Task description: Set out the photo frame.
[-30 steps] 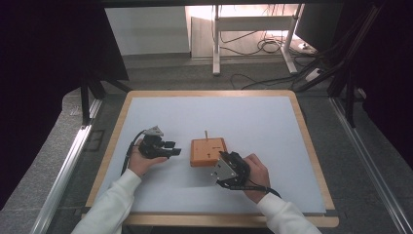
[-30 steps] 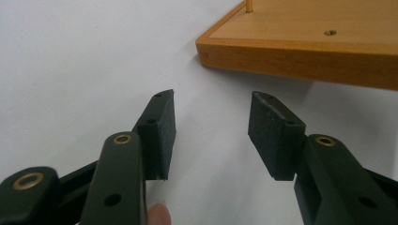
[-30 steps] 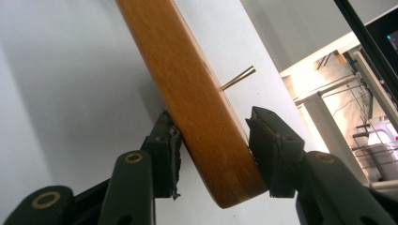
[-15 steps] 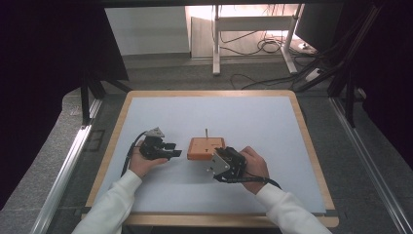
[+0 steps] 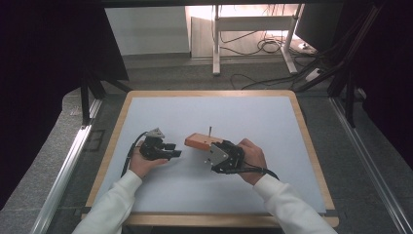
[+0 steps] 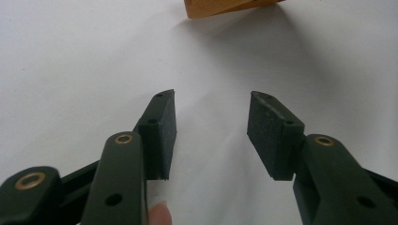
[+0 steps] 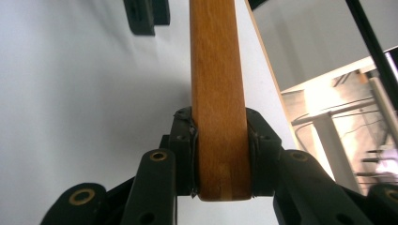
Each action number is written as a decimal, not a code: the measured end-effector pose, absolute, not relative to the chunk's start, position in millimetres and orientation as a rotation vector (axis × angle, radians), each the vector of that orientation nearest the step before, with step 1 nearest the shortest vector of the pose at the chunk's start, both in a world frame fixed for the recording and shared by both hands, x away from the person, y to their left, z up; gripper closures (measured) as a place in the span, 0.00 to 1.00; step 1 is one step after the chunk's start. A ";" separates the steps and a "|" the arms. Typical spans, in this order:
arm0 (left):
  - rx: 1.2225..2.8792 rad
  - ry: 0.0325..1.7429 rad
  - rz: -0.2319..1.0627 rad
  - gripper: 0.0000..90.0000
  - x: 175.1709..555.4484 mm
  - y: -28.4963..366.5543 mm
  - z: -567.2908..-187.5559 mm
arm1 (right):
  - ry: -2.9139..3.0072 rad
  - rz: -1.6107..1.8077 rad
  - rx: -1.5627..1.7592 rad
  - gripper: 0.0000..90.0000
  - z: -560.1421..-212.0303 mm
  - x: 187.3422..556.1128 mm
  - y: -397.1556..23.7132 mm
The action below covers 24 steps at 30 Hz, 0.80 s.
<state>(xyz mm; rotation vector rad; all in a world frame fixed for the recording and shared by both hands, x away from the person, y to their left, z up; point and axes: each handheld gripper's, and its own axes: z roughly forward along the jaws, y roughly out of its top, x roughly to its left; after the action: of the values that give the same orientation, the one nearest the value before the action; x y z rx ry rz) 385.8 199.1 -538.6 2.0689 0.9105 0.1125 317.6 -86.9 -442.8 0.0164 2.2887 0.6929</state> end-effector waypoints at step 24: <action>2.056 0.918 0.122 0.60 385.4 201.0 -537.4 | 2.480 0.926 0.011 0.77 -407.4 303.3 -83.2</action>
<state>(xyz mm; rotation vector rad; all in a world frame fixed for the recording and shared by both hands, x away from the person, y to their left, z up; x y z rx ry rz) 385.4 201.0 -537.4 2.0562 0.9178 0.1223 303.3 -83.2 -407.4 0.0115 2.4805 0.9263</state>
